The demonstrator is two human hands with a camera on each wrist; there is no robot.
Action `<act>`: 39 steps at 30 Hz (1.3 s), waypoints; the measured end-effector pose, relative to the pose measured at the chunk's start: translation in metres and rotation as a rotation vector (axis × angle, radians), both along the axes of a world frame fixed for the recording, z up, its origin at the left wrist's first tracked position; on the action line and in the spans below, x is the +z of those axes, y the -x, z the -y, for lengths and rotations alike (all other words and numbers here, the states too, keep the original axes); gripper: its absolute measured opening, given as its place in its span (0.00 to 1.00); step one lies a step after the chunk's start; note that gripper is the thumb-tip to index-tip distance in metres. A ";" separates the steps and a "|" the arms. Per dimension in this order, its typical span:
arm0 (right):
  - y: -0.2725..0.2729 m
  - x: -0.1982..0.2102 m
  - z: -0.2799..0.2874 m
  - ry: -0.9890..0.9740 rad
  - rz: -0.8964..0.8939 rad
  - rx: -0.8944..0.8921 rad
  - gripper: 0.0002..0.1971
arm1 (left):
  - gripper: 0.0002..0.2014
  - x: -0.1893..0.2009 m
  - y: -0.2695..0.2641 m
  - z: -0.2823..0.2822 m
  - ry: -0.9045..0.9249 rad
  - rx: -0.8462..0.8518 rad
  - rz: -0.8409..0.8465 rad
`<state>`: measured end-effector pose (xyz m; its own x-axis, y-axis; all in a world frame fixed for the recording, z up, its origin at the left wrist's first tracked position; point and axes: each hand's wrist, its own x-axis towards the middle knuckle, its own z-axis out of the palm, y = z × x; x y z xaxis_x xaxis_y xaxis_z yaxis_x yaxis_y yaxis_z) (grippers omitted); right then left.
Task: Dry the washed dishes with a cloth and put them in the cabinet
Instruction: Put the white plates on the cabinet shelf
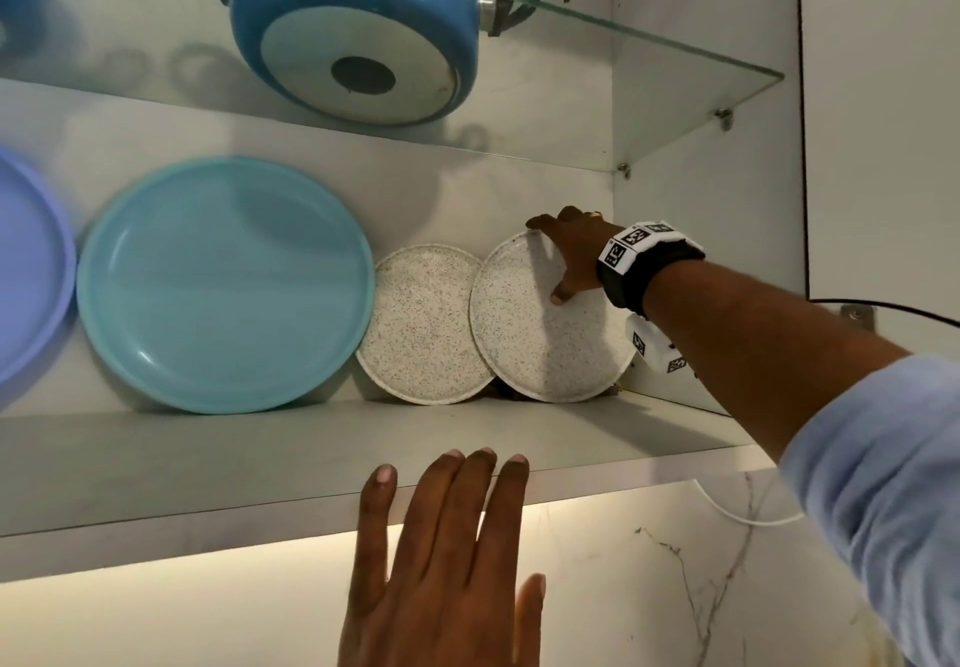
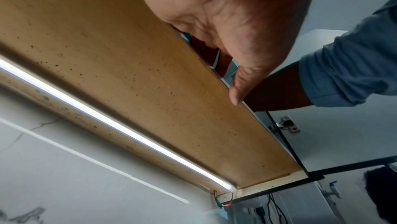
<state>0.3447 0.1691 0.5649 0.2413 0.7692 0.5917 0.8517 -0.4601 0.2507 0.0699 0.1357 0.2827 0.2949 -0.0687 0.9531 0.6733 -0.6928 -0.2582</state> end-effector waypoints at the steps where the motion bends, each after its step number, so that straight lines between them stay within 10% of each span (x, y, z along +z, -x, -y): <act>1: 0.000 -0.001 0.000 0.001 0.000 -0.009 0.62 | 0.33 0.000 0.000 0.000 -0.002 -0.003 0.003; 39: 0.026 -0.039 -0.012 0.165 -0.001 -0.131 0.78 | 0.31 0.006 0.005 0.005 0.033 -0.042 -0.035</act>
